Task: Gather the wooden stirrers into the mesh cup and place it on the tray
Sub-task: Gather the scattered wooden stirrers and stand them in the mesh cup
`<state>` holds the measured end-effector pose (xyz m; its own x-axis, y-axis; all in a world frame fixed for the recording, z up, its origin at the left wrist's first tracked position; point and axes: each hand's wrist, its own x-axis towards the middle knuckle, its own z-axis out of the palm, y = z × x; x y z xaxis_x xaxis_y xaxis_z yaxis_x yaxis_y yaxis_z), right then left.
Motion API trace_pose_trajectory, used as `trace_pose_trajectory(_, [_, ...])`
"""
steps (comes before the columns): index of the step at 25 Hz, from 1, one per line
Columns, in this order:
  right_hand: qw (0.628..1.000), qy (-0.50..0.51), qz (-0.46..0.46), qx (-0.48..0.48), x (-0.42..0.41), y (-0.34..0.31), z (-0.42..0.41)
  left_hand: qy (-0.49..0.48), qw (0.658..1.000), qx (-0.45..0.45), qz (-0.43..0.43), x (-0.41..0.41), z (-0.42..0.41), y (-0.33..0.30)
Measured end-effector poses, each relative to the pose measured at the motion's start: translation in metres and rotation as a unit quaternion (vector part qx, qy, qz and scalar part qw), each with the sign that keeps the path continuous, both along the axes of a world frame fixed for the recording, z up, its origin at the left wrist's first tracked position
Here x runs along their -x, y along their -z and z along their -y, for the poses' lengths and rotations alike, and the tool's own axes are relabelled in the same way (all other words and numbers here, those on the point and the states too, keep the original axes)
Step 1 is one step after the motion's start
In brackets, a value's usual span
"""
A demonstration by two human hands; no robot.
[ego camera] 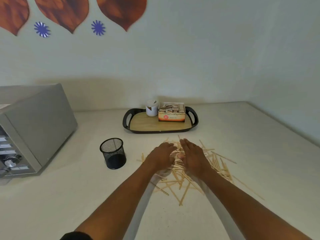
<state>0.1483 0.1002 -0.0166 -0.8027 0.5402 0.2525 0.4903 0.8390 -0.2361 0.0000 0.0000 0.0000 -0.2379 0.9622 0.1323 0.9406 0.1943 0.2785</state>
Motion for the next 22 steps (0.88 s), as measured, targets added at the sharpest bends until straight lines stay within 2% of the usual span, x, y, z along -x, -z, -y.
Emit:
trace_pose_trajectory(3, [0.999,-0.028,0.039,-0.013,0.0,0.003,-0.008,0.02,0.999,0.029,-0.03,0.006,-0.002,-0.005])
trace_pose_trajectory(5, [0.997,-0.046,0.068,0.013,0.0,0.001,-0.011,0.021,0.998,0.056,-0.032,0.011,-0.003,-0.008])
trace_pose_trajectory(9, [0.995,-0.081,0.061,0.018,0.0,0.01,-0.014,0.02,0.994,0.104,-0.023,0.017,-0.001,-0.002])
trace_pose_trajectory(18, [0.992,-0.08,0.098,-0.001,0.001,0.007,-0.028,-0.02,0.997,0.079,0.011,0.025,-0.005,0.0])
trace_pose_trajectory(22, [0.99,-0.063,0.126,-0.022,0.009,0.002,-0.03,-0.019,0.996,0.083,-0.032,0.02,-0.01,0.001])
